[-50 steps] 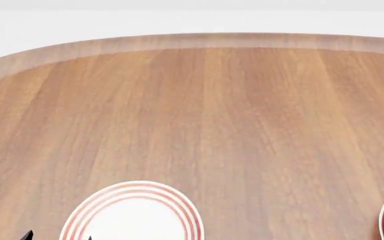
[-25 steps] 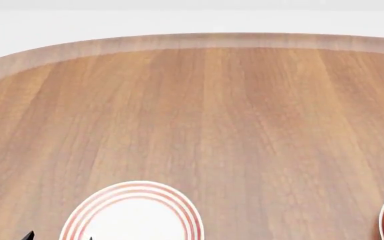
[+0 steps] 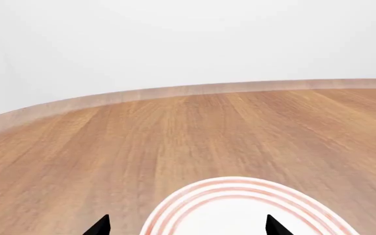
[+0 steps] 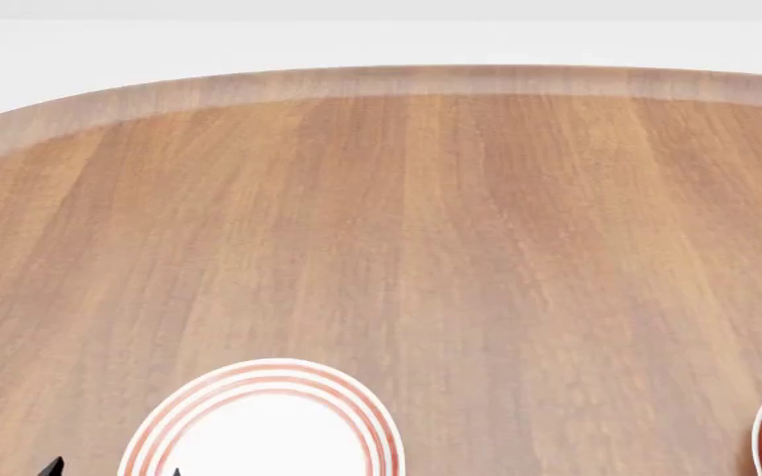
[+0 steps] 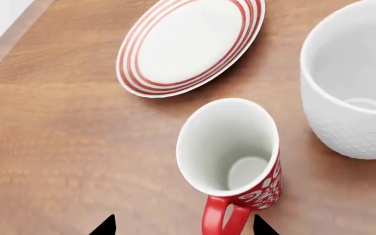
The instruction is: Put the red mug on the left plate.
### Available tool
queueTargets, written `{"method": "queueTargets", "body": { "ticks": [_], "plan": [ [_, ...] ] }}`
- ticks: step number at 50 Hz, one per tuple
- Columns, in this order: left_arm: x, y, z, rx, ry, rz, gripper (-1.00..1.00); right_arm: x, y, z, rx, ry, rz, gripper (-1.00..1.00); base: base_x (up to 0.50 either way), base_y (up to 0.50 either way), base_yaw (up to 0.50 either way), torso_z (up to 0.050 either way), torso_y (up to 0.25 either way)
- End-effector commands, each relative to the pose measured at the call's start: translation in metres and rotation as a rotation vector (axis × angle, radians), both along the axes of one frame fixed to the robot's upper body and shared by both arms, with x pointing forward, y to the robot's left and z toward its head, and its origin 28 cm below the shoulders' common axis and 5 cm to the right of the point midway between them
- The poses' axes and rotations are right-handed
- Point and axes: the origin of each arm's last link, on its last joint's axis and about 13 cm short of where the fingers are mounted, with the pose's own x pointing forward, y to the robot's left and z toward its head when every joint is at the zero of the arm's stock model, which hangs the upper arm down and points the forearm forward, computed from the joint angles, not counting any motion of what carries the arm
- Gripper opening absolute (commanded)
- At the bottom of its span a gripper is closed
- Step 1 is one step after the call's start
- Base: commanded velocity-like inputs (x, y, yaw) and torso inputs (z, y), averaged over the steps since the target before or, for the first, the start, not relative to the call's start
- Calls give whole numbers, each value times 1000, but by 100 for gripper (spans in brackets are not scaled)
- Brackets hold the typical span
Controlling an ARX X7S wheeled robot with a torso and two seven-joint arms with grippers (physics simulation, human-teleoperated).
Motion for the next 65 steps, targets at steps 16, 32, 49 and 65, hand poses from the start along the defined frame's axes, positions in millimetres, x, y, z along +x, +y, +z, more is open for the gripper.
{"method": "queueTargets", "body": {
  "ticks": [16, 32, 49, 65],
  "plan": [
    [1, 2, -1, -5, 2, 5, 100, 20, 0, -21, -56, 90, -44, 100, 0, 0, 0, 0, 0],
    [0, 2, -1, -4, 1, 7, 100, 26, 2, -36, -42, 139, -29, 100, 0, 0, 0, 0, 0],
    [0, 3, 0, -5, -3, 10, 100, 31, 1, -43, -36, 155, -38, 100, 0, 0, 0, 0, 0],
    [0, 2, -1, -3, -1, 10, 100, 34, 1, -51, -25, 180, -32, 100, 0, 0, 0, 0, 0]
  ]
}}
